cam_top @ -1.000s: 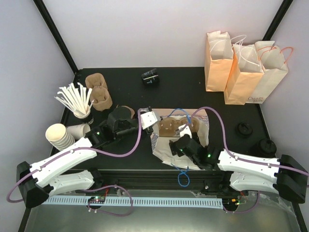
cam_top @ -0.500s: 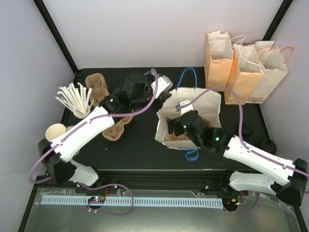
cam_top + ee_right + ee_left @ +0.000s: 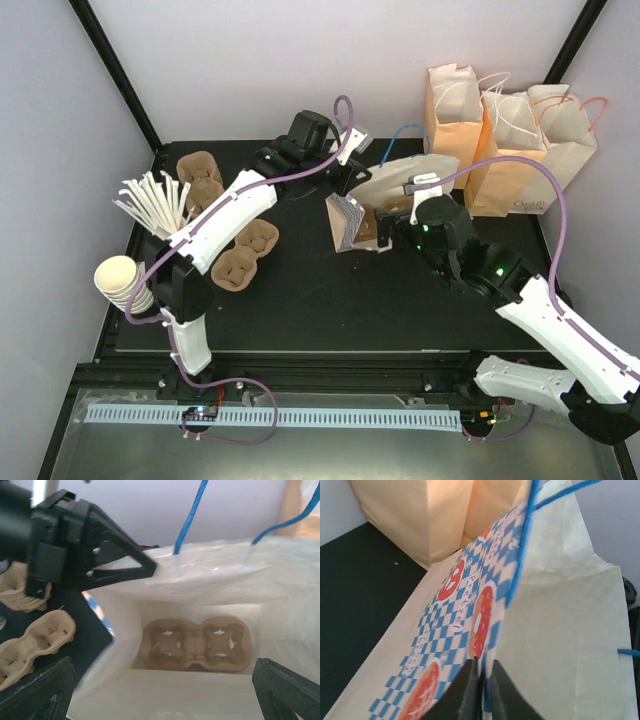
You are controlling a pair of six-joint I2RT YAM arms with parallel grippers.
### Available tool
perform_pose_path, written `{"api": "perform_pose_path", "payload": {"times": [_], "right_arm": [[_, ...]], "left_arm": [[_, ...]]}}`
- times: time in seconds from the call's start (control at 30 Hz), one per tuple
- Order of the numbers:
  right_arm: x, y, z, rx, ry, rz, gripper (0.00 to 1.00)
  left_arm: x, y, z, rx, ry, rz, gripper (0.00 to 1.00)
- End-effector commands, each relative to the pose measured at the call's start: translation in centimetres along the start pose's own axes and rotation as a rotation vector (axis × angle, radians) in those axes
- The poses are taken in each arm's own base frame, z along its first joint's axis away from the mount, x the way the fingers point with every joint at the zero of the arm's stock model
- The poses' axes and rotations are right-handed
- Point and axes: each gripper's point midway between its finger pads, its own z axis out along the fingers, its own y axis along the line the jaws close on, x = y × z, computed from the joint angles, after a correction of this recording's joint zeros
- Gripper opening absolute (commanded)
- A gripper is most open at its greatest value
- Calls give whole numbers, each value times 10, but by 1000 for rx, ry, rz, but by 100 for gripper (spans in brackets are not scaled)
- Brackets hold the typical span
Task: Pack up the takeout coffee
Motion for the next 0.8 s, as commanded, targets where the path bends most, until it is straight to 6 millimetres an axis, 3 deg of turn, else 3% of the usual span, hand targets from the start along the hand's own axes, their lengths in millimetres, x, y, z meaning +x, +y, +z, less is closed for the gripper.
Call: {"api": "perform_pose_path", "payload": {"times": [0.0,0.2,0.3,0.4,0.53,0.6,0.67,0.77], "right_arm": [[-2,-23,-4,30,32,8,99],[4,-24,5,4,68,8,100],[1,-23,8,9,77,6,100],[-14,-24,4,21,47,10,100],[-38,-26,-11,18,-20,12,100],[-44,-27,-16,17,-40,10,100],[-46,-27,-17,18,-43,6,100],[-45,-24,-15,8,-30,3,100]], "left_arm": [[-33,-12,-5,86,-80,1,19],[-52,33,-30,1,-156,-69,70],[-65,62,-56,-110,-217,-58,84],[-70,95,-84,-272,-265,-45,98],[-59,154,-118,-529,-288,-100,99],[-43,190,-124,-648,-271,-186,99],[-27,220,-119,-694,-250,-259,99],[-13,251,-93,-597,-223,-321,99]]}}
